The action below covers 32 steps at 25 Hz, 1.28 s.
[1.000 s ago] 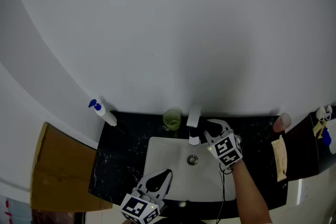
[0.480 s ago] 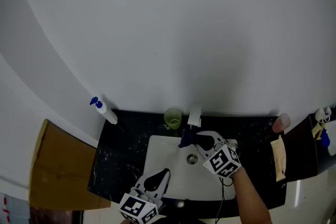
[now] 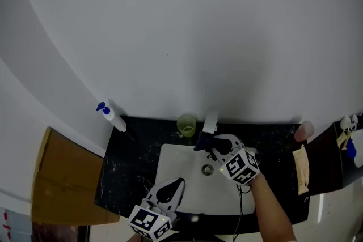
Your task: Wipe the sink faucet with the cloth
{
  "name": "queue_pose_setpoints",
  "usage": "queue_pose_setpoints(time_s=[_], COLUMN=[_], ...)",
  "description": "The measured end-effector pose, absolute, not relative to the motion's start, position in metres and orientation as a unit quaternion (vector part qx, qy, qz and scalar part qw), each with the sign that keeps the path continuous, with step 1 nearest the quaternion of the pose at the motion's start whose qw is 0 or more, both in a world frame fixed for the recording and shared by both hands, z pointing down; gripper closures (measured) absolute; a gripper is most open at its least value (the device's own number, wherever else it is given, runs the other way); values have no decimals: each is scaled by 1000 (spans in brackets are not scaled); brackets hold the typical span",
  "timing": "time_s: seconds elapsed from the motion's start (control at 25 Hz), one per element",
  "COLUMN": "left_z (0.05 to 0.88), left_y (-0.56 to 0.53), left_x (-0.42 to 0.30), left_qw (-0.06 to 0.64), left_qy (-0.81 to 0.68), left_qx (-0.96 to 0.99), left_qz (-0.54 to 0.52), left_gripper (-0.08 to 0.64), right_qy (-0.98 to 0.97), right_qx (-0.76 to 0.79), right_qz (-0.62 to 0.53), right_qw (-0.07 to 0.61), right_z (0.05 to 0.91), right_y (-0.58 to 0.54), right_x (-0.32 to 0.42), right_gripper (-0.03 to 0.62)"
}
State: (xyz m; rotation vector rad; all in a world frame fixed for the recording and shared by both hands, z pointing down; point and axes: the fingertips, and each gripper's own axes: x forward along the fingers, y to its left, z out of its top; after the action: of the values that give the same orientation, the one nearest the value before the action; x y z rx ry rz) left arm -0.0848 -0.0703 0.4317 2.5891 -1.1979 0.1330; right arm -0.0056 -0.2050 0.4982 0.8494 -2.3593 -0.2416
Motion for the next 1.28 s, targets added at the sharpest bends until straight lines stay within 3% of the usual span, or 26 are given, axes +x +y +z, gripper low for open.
queue_pose_setpoints(time_s=[0.56, 0.92, 1.28], left_z=[431, 435, 435], left_y=[-77, -70, -66], left_x=[-91, -93, -105], left_qw=[143, 145, 144], left_qy=[-416, -413, -423], left_qx=[897, 898, 891], left_qz=[43, 49, 75], left_gripper=[560, 560, 560], right_qy=[-859, -841, -836], right_qx=[446, 512, 494], right_qz=[-44, 50, 136], right_qw=[248, 170, 197], right_z=[493, 520, 582], right_y=[-255, -257, -257], right_x=[32, 48, 41], right_gripper=[534, 534, 534])
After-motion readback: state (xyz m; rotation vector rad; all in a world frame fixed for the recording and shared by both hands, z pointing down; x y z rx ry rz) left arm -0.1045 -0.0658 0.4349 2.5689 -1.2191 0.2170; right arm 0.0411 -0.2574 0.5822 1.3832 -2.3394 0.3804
